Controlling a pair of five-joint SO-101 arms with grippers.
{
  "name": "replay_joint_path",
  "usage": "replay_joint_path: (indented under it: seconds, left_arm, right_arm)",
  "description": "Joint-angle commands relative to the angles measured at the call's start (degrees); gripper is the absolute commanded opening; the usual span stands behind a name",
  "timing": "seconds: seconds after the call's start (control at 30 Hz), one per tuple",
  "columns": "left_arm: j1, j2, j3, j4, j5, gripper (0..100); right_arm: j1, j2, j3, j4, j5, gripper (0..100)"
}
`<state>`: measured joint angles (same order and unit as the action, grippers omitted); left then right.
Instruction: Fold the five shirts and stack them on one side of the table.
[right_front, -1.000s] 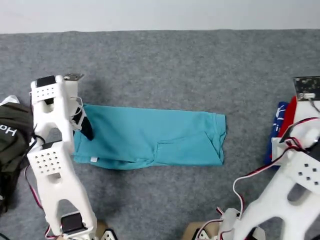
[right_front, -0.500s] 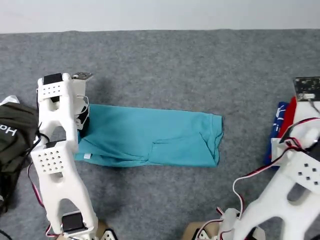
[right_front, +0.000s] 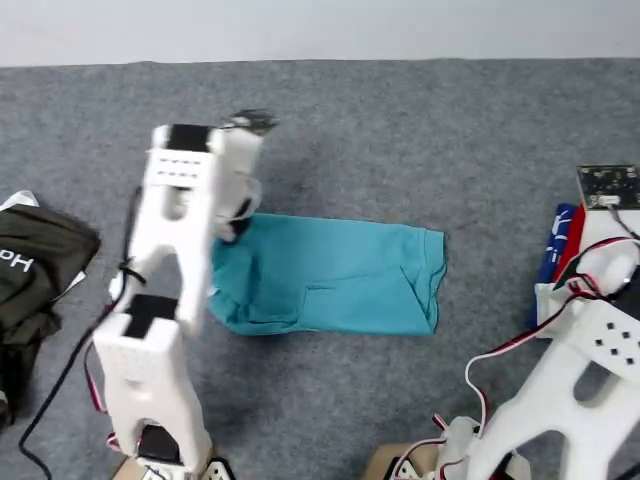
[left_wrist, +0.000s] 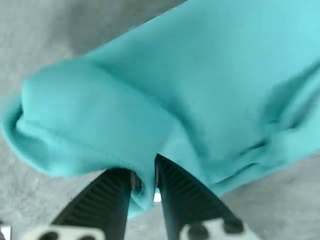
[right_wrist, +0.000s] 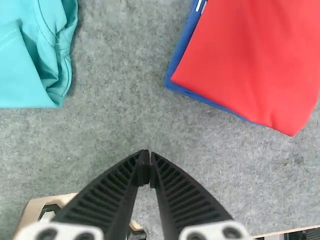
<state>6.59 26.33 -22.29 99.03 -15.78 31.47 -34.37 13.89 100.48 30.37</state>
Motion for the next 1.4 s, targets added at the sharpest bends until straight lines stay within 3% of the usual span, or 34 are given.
replay_joint_path:
  seconds: [0.0, 0.23, 0.5, 1.1, 1.37]
  left_arm:
    - [7.0, -5.5, -0.1, 1.5, 3.0, 0]
    - [17.3, -6.0, -0.5, 1.4, 5.3, 0]
    - [25.1, -5.5, -9.5, 1.4, 7.8, 0]
    - [33.9, 15.6, -28.2, 1.4, 10.4, 1]
    - [35.5, 14.2, -28.3, 1.6, 14.2, 23]
  right_arm:
    - [-0.2, -1.0, -0.3, 0.0, -0.4, 1.0]
    - [-0.2, -0.9, -0.3, 0.1, -0.4, 1.0]
    - [-0.2, -0.9, -0.3, 0.4, -0.6, 0.9]
    - [-0.2, -1.3, -0.3, 0.5, -0.6, 0.9]
    - [-0.2, -1.3, -0.3, 0.6, -0.6, 0.9]
